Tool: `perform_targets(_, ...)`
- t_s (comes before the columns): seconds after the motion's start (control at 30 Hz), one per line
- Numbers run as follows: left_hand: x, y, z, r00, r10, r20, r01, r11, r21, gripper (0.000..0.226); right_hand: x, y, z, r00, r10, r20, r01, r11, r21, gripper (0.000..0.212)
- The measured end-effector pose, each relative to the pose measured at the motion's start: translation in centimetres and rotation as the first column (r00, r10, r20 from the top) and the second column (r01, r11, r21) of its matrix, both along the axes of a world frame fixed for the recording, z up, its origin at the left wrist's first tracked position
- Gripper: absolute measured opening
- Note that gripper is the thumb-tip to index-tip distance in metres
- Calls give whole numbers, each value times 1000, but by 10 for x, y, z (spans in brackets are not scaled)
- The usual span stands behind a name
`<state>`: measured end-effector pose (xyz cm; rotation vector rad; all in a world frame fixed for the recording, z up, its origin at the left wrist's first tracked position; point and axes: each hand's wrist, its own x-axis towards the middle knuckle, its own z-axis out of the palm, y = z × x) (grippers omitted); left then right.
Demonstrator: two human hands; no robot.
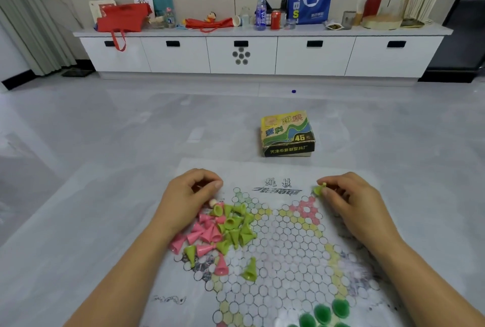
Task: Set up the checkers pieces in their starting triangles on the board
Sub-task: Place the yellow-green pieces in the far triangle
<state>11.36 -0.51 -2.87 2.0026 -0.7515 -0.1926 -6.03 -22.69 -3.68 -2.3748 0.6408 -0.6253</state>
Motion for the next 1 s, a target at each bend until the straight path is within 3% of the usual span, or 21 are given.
perform_targets(0.23, 1, -2, -1, 986, 45, -159, -53, 997, -49, 8, 3, 0, -6, 999, 11, -38, -15, 996, -86, 22)
perform_targets(0.33, 4, -1, 11, 968, -16, -252, 18, 1000, 7, 8, 3, 0, -7, 998, 15, -69, -22, 994, -106, 25)
perform_targets(0.47, 6, -5, 28, 987, -115, -111, 133, 978, 163, 12, 2, 1, -4, 996, 16, -91, -25, 995, -100, 26)
perform_targets(0.57, 1, -13, 35, 987, -158, 34, 146, 962, 232, 11, 1, 2, -3, 996, 19, -91, -27, 996, -84, 27)
perform_targets(0.77, -5, -28, 35, 960, -228, 164, 132, 881, 454, 9, -2, 3, -1, 999, 7, -32, -6, 1000, 23, 28)
perform_targets(1.0, -8, -19, 44, 934, -357, -13, 318, 816, 482, 21, -2, 2, -4, 1000, -13, 11, 12, 995, 97, 24)
